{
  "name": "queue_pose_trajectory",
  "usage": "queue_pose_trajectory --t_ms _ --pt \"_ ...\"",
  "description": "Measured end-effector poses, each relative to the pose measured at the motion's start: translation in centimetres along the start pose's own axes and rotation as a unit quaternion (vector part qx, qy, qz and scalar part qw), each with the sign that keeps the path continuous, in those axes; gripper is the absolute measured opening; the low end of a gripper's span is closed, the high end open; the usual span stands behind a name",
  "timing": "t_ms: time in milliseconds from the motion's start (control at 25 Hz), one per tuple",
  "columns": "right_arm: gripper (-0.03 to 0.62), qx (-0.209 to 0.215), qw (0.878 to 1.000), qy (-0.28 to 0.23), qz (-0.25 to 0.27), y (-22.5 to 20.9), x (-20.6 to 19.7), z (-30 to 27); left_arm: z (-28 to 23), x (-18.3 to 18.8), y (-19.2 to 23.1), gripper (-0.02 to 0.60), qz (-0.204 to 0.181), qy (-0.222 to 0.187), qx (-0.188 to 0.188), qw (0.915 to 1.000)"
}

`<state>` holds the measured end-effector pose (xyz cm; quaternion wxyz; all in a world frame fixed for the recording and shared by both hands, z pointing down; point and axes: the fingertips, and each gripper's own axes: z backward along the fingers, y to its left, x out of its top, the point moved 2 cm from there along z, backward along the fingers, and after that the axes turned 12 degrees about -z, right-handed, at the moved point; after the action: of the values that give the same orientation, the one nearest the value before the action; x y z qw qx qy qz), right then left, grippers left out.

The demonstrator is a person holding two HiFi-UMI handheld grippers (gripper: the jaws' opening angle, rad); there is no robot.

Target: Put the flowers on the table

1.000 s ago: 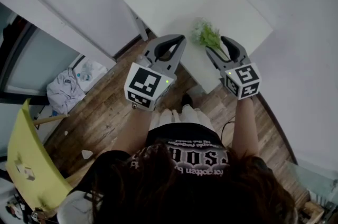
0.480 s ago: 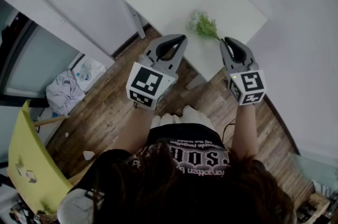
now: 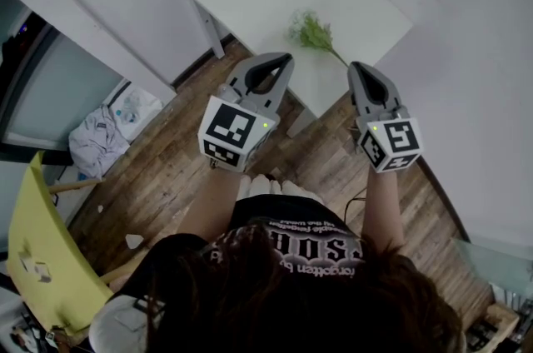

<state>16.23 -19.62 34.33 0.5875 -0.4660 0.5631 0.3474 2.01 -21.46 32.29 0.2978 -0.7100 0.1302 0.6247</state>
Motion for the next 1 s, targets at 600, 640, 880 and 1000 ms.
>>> queue_pose_trajectory --t_ms 600,640,880,1000 --pt "0.032 0.035 0.999 -0.014 -0.019 2.2 0.1 8.7 4.5 1.8 -8.1 0.0 0.001 0.008 0.018 0.9998" --pt "0.032 0.033 0.999 -0.011 -0.014 2.4 -0.2 8.7 4.7 1.6 -8.3 0.0 0.002 0.01 0.019 0.9998" --pt "0.032 0.039 0.999 -0.007 0.005 3.9 -0.9 10.6 6.1 1.7 -10.5 0.0 0.002 0.01 0.018 0.9998" --pt "0.032 0.041 0.999 -0.011 0.008 4.8 -0.5 12.5 7.3 2.5 -12.1 0.0 -0.001 0.009 0.019 0.9998"
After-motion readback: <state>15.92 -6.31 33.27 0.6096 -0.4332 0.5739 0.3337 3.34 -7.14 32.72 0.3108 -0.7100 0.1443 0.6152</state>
